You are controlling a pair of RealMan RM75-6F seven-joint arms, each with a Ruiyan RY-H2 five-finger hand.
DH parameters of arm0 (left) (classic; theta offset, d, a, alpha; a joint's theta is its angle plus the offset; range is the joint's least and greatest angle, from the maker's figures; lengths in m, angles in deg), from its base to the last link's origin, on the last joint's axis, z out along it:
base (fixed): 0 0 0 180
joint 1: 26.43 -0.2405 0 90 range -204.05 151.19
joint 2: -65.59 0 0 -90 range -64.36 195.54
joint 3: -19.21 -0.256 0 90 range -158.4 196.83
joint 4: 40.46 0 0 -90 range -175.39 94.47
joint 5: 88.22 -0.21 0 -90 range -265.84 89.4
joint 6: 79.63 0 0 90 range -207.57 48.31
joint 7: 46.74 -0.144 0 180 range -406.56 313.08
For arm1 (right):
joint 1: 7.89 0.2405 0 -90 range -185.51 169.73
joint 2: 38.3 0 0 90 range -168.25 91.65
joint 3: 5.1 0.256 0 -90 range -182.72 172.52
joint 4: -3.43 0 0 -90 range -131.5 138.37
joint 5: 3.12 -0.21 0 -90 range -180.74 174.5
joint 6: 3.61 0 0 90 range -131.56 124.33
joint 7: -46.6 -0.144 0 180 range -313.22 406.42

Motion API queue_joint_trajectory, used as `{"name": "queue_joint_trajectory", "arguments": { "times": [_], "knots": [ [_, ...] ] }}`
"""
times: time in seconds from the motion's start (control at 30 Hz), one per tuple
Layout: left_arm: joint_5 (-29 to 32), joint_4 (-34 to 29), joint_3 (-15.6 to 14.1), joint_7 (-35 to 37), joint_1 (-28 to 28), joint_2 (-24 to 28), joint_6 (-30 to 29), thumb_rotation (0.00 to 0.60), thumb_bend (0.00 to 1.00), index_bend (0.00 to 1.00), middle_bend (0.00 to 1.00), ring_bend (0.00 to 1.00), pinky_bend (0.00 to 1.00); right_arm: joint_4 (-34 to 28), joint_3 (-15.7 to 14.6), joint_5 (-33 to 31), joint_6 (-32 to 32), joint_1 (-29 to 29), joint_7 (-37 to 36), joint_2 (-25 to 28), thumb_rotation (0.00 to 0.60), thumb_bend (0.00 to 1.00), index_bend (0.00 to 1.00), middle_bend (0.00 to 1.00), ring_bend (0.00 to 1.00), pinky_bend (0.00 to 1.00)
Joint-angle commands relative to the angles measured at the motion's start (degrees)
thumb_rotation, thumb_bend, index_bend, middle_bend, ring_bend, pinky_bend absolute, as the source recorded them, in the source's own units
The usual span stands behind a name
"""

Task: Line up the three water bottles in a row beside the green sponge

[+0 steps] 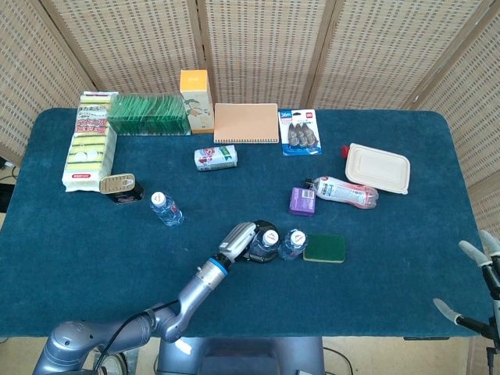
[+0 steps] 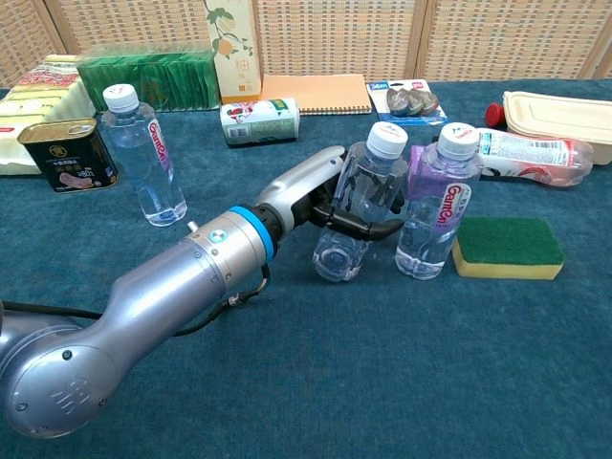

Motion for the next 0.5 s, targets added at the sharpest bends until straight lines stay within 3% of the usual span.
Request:
{"name": "queue_joint_trajectory", "arguments": {
  "times": [0.03,0.1,0.17,0.27,0.5],
  "knots": [
    [-0.4,-0.19,-0.44,1.33,0.17,0.18,0.14,0.6,0.25,0.19,0.24,0.15,0.35,-0.01,0.02,0.01,-0.07,-0.02,-0.05,0.03,0.6,0.0,0.15,0.03,0.0,0.0],
    [-0.98,-0.55,-0.88,2.85,0.19,0.6,-0.03,0.6,0.25,0.06,0.14,0.07,0.29,0.01,0.02,0.0,-0.03,-0.01,-0.16,0.06,0.6,0.0,0.15,0.03,0.0,0.0],
    [-1.47,-0.55,-1.35,3.56,0.22,1.0,-0.14,0.6,0.25,0.01,0.06,0.02,0.23,0.06,0.02,-0.02,0.05,0.03,-0.28,0.07,0.6,0.0,0.15,0.03,0.0,0.0],
    [-1.87,-0.18,-1.78,3.26,-0.35,1.19,-1.64,0.6,0.25,0.0,0.0,0.0,0.15,0.05,0.0,0.05,-0.01,0.01,-0.48,0.18,0.6,0.0,0.15,0.03,0.0,0.0],
    [-1.88,0.19,-2.15,2.71,-1.27,1.3,-3.55,0.6,0.25,0.0,0.0,0.0,0.1,0.09,-0.1,0.32,-0.05,0.01,-0.64,0.22,0.6,0.0,0.15,0.03,0.0,0.0]
  ]
}}
